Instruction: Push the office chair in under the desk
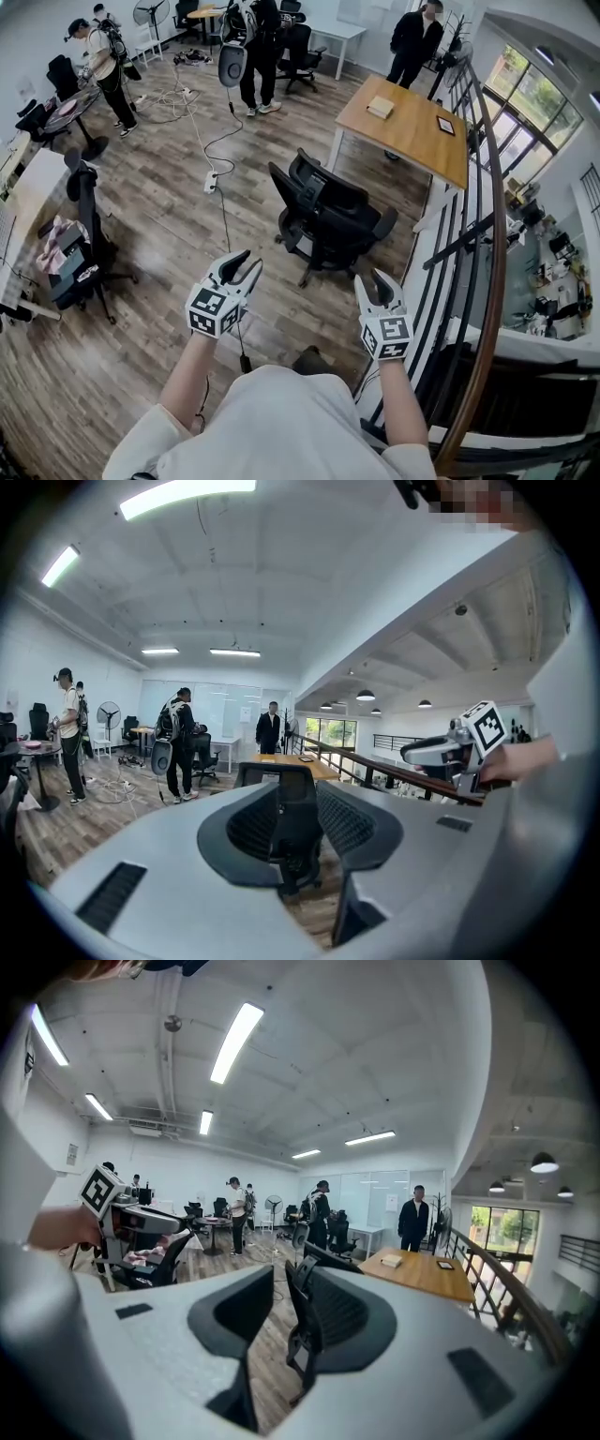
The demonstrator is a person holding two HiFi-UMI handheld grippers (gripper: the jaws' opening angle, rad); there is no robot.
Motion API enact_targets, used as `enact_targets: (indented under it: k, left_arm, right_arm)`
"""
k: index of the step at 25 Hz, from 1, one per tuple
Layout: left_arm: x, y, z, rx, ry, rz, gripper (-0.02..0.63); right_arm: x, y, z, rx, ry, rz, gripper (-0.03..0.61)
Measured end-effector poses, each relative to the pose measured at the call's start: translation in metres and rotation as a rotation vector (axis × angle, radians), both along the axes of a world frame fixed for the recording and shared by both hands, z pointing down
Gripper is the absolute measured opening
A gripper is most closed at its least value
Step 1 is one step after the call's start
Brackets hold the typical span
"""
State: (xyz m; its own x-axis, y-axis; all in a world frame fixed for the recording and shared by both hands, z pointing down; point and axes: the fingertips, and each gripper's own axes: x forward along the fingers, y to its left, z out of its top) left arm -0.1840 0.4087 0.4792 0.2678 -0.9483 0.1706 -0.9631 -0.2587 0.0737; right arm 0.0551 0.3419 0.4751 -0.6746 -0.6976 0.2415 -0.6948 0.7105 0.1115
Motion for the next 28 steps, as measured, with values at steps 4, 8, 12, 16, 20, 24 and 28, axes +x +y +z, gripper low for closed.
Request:
enact_targets:
  k: [4, 8, 12, 16, 20, 24, 28]
  left_arm:
    - [-0.003, -0.007, 0.001, -0.005, 0.007, 0.002, 0.121]
    - [-0.011, -0.016, 0.008, -0.008, 0.007, -0.003, 0.121]
    - [-0.018, -0.034, 0.015, -0.018, 0.008, -0.014, 0.121]
    - [-0.022, -0.060, 0.017, -0.027, 0.001, -0.007, 0.121]
    - [-0.027, -0.092, 0.020, -0.034, -0.003, 0.003, 0.121]
    - [-0.029, -0.132, 0.025, -0.053, -0.004, 0.012, 0.121]
    - [-0.031, -0.170, 0.033, -0.073, -0.011, 0.025, 0.121]
  right_arm:
    - [-0.003, -0.008, 0.003, -0.006, 0.019, 0.005, 0.115]
    - [-0.011, -0.021, 0.011, -0.012, 0.023, -0.001, 0.115]
    - [-0.021, -0.042, 0.020, -0.020, 0.030, -0.015, 0.115]
    - [-0.030, -0.072, 0.025, -0.032, 0.034, -0.026, 0.115]
    - [-0.039, -0.107, 0.030, -0.043, 0.039, -0.035, 0.115]
    - [-0.046, -0.147, 0.037, -0.065, 0.053, -0.050, 0.115]
    - [-0.053, -0.182, 0.050, -0.102, 0.080, -0.089, 0.115]
